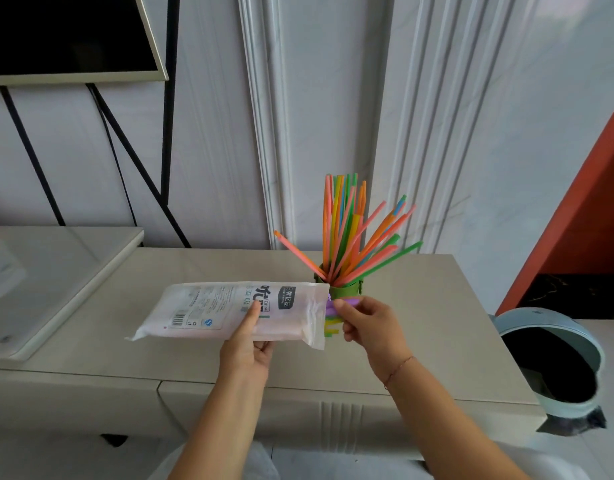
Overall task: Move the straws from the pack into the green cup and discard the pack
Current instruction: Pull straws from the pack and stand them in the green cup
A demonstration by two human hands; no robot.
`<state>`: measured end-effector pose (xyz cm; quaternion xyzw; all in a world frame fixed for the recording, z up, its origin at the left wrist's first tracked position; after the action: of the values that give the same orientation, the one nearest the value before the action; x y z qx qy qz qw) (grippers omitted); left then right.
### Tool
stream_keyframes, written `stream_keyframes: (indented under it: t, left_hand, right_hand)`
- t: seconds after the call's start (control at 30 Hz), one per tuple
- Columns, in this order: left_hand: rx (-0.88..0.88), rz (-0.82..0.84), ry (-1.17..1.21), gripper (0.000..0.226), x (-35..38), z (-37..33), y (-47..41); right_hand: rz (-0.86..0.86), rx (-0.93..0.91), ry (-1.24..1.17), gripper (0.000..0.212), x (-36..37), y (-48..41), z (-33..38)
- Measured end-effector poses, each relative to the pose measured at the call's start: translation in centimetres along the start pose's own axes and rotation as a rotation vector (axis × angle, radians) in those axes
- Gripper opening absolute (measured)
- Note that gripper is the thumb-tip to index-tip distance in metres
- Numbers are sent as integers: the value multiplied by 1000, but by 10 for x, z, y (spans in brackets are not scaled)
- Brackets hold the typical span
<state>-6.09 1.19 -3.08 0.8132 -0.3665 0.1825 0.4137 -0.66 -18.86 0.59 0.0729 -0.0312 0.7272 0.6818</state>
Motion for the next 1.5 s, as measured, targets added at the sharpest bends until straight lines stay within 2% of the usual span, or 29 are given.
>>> stream_keyframes:
  t: [0.2,0.4,0.53,0.7,0.77,1.03,1.2,1.4,1.5]
  left_hand:
    - [-20,-19,54,46,-5,-1,-1]
    - [-1,-76,127,44,-17,-10,-4]
    - [-31,-69,119,27,-16,-8,-5]
    - [-52,-39,128,50,-13,-5,-4]
    - [-58,-28,122,53,-12,-2,-4]
    - [-64,-25,117,38,-6,2,-3]
    - [-77,-31,115,29,-8,0,-3]
    - [-112,-15,91,23,-4,3,0]
    - [-131,-23,74,18,-4,4,0]
  right_hand:
    - [-64,-37,-77,10,-15,-5,8]
    - [-107,-31,-127,13,-42,-13,13]
    - [-17,26,-172,14,-38,-14,12]
    - [58,57,-264,8,-29,-13,10]
    - [99,68,-289,12,-22,-11,9]
    - [300,46,-311,19,7,-2,5]
    - [397,-51,-235,30,7,-1,14]
    - [403,-145,-94,29,6,-1,23]
    - [434,-176,-55,20,6,1,27]
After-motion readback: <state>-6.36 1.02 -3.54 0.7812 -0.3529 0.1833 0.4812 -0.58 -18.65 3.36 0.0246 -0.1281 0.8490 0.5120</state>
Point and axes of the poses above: each hand's wrist, its own y-axis away from the middle knuckle, its own x-axis out of the palm, z = x × y, the point moved 7 cm from there along -y, towards the middle knuckle, and after that the axes turned 5 degrees about -x, right-handed, at the moved point
